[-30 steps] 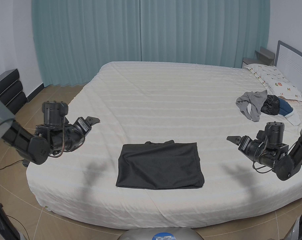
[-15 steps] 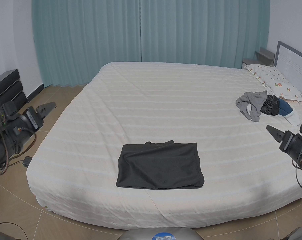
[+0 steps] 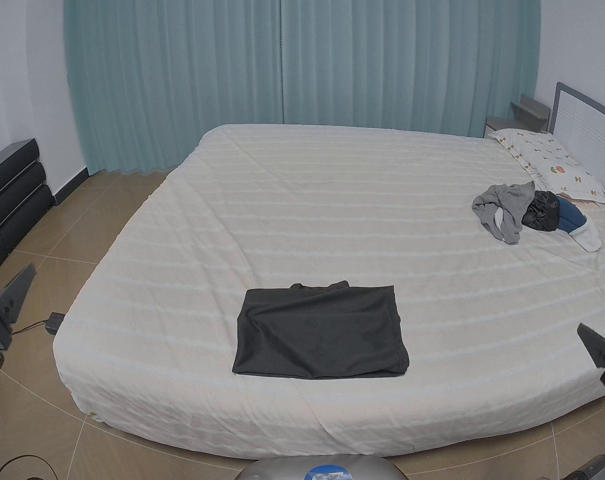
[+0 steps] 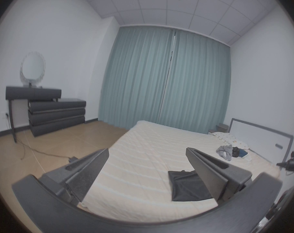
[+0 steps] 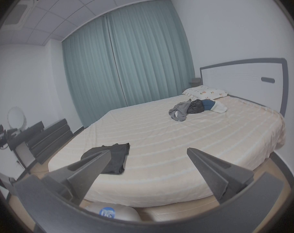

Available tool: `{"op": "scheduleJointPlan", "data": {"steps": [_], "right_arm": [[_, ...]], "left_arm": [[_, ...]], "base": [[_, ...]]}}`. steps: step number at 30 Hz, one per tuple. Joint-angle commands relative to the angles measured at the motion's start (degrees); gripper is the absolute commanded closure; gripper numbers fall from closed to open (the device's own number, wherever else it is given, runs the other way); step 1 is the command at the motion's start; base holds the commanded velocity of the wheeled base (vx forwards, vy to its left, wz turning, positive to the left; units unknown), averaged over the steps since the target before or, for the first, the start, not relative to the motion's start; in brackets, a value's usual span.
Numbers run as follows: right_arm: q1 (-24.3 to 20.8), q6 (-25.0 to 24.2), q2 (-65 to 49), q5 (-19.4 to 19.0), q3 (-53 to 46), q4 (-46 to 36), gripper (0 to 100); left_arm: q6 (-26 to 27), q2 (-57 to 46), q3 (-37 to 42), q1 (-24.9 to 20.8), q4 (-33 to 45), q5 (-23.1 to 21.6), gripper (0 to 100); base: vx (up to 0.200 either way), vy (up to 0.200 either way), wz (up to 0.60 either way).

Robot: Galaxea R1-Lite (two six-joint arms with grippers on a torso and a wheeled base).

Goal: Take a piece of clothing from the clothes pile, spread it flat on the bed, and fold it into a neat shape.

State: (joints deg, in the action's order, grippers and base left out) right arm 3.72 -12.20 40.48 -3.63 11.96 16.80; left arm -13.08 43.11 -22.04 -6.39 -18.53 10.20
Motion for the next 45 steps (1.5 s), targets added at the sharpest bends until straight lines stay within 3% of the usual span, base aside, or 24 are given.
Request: {"op": "scheduleJointPlan", "data": {"steps": [1, 7, 13, 18, 22, 23, 25, 32, 35, 39, 42, 45], "right_arm": [[0.32, 5.96, -19.22, -1.03, 0.08, -10.38, 0], [-2.66, 12.03, -29.23, -1.20, 2.72, -19.96, 0], [-4.68, 12.91, -35.12, -0.59, 5.27, -27.70, 0], [-3.81, 13.26, -40.48, -0.50, 4.65, -32.09, 0], [-3.72, 12.73, -40.48, 0.91, 3.77, -32.09, 0], [-3.72, 13.52, -40.48, 3.54, 1.58, -31.74, 0], [-3.63, 14.22, -40.48, 5.30, 0.26, -30.33, 0], [-3.63, 18.62, -40.48, 6.62, -11.96, -12.49, 0], [-3.63, 19.15, -40.48, 6.71, -11.96, -11.88, 0], [-3.63, 19.32, -40.48, 6.88, -11.96, -12.49, 0], [-3.63, 19.23, -40.48, 6.80, -11.96, -12.49, 0], [-3.63, 19.23, -40.48, 6.53, -11.96, -12.49, 0]], "left_arm": [[7.81, -17.88, 2.70, 0.15, 7.72, 3.77, 0], [15.81, -27.20, 3.32, 0.41, 12.55, 5.18, 0], [16.42, -31.50, 3.50, 5.51, 14.49, 5.27, 0], [16.68, -35.46, 3.41, 5.68, 18.27, 5.09, 0], [17.21, -39.24, 3.41, 6.30, 20.64, 5.18, 0], [18.35, -41.96, 3.41, 6.83, 22.66, 5.18, 0], [18.62, -43.11, 3.50, 6.65, 23.80, 5.27, 0], [17.91, -43.11, 5.96, 6.56, 23.89, 5.18, 0], [18.00, -43.11, 7.80, 6.56, 22.84, 5.18, 0], [17.91, -43.11, 10.61, 6.56, 16.33, 5.00, 0], [18.18, -43.11, 18.26, 6.56, 9.83, 1.05, 0], [17.83, -43.11, 22.04, 6.56, 5.70, -0.10, 0]], "base": [[0.000, 0.000, 0.00], [0.000, 0.000, 0.00], [0.000, 0.000, 0.00], [0.000, 0.000, 0.00], [0.000, 0.000, 0.00], [0.000, 0.000, 0.00], [0.000, 0.000, 0.00], [0.000, 0.000, 0.00], [0.000, 0.000, 0.00], [0.000, 0.000, 0.00], [0.000, 0.000, 0.00], [0.000, 0.000, 0.00]]}}
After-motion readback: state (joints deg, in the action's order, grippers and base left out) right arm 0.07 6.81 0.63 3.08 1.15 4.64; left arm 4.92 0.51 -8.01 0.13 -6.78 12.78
